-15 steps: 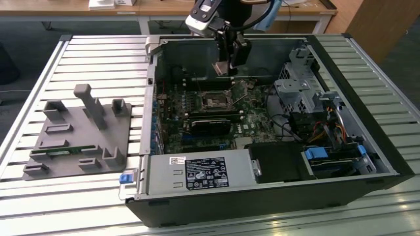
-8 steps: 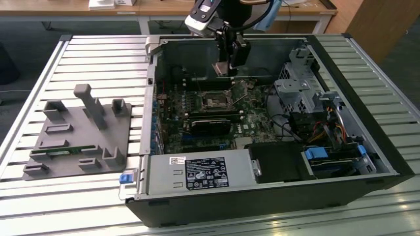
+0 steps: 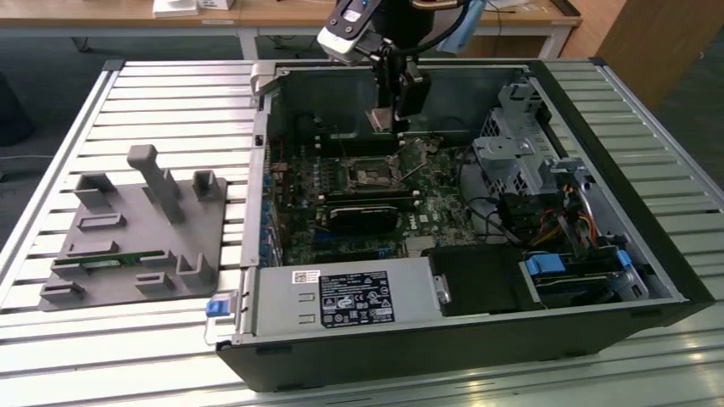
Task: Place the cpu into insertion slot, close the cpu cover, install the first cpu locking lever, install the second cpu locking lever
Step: 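Place the cpu into insertion slot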
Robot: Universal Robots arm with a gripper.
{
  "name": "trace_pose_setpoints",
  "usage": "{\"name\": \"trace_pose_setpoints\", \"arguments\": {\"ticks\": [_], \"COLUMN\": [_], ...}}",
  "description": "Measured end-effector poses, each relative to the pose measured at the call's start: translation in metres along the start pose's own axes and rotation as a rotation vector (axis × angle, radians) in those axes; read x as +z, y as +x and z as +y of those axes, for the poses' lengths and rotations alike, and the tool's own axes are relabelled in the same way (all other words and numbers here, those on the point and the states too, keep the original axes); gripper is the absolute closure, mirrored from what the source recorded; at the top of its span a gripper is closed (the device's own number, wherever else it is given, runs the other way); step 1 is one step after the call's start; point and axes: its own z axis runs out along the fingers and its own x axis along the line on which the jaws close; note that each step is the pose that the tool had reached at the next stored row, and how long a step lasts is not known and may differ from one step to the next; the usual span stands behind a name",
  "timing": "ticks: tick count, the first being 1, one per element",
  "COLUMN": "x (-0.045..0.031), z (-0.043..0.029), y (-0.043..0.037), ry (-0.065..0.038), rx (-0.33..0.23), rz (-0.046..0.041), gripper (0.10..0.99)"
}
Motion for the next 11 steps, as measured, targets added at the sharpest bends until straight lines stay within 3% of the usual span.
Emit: {"name": "trace_pose_setpoints", "arguments": {"ticks": [11], "x": [0.0024], "z": [-0.0001], "y": [0.0001], "ry": [0.001], "rx": [0.037], "rz": [-0.0023], "gripper": [0.549]}}
